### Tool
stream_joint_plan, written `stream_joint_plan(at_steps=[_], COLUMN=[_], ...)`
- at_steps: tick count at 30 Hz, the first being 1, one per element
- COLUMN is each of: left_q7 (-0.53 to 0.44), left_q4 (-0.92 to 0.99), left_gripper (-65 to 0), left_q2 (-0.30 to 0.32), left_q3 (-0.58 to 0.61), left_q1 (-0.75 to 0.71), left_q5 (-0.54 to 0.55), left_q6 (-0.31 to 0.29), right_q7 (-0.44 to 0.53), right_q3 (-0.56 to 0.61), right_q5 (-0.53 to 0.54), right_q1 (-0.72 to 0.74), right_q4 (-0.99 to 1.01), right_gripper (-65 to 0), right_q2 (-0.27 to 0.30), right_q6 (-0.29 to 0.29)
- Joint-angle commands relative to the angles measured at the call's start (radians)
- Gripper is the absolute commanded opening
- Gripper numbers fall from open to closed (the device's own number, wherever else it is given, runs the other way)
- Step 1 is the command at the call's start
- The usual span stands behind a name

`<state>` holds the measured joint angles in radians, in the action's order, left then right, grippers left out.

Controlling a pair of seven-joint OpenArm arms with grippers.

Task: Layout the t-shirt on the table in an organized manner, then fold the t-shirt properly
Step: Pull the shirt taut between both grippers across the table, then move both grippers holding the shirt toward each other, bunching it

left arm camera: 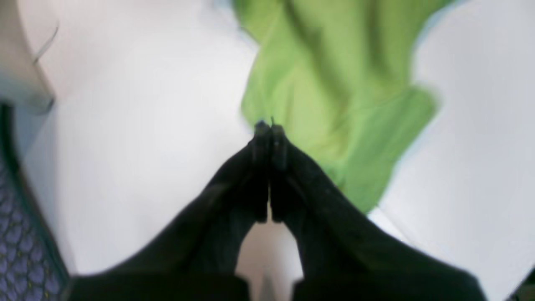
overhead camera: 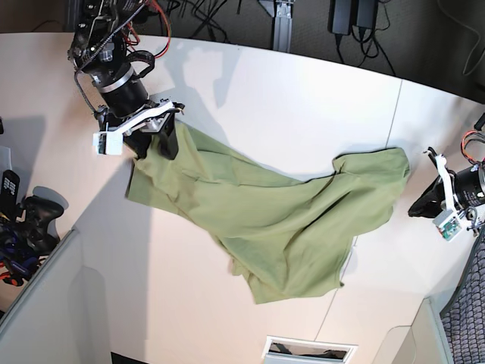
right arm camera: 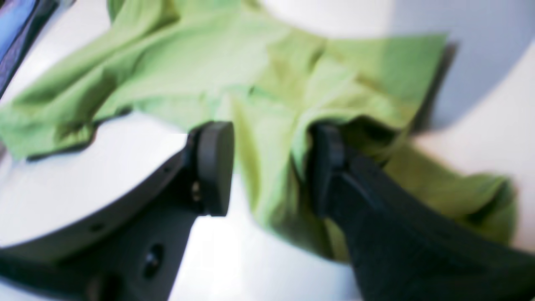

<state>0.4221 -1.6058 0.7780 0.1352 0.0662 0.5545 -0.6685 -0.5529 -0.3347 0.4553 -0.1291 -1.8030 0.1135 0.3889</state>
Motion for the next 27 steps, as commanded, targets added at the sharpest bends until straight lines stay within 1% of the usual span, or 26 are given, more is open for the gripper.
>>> stream_joint_plan(at_steps=[1,4,5,6,7,8,9,13,17,21,24,27], left_q7=[-0.008,0.004,0.005,0.005,0.005,0.007,0.009,-0.003,-0.013,-0.053,-0.079,-0.108], left_q4=[-0.047,-0.123,-0.134,-0.136,-0.135,-0.128,-0.116,-0.014,0.120,0.264,0.364,0.447], left_gripper=[-65.0,-65.0,-65.0,-65.0,-65.0,-65.0,-65.0,-65.0,-65.0,-65.0,-65.0,-65.0], left_q2=[0.012,-0.010,-0.022,-0.036,-0.052,-0.068,-0.082,-0.129,-0.170,-0.192,-0.203,-0.217], left_q3=[-0.010,-0.010,-0.010,-0.010,-0.010,-0.009,-0.007,-0.003,-0.003,-0.003,-0.003,-0.003], left_q1=[0.006,-0.019,-0.020,-0.020,-0.020,-0.021,-0.021,-0.006,0.026,0.049,0.082,0.136], left_q5=[0.027,0.049,0.050,0.050,0.049,0.048,0.047,0.048,0.048,0.047,0.046,-0.002], left_q6=[-0.018,-0.017,-0.016,-0.016,-0.012,-0.011,-0.003,0.003,0.002,0.002,0.002,0.002], right_q7=[0.030,0.029,0.029,0.029,0.029,0.030,0.034,0.106,0.162,0.231,0.248,0.233], right_q3=[-0.023,-0.073,-0.088,-0.099,-0.108,-0.111,-0.111,-0.083,-0.017,0.068,0.137,0.198], right_q5=[0.016,0.016,0.015,0.012,0.005,-0.011,-0.033,-0.114,-0.192,-0.339,-0.402,-0.415], right_q1=[0.026,0.079,0.098,0.117,0.130,0.143,0.156,0.224,0.330,0.436,0.482,0.477], right_q4=[-0.024,-0.024,-0.024,-0.024,-0.024,-0.023,-0.017,0.069,0.262,0.486,0.604,0.628], right_gripper=[-36.4,-37.0,-39.4,-44.2,-52.0,-62.0,-65.0,-65.0,-65.0,-65.0,-65.0,-65.0], right_q2=[0.008,0.008,0.008,0.008,0.008,0.008,0.008,0.008,0.008,0.010,0.040,0.086], right_q6=[0.011,0.011,0.011,0.011,0.011,0.011,0.011,0.011,0.011,0.011,0.011,0.011])
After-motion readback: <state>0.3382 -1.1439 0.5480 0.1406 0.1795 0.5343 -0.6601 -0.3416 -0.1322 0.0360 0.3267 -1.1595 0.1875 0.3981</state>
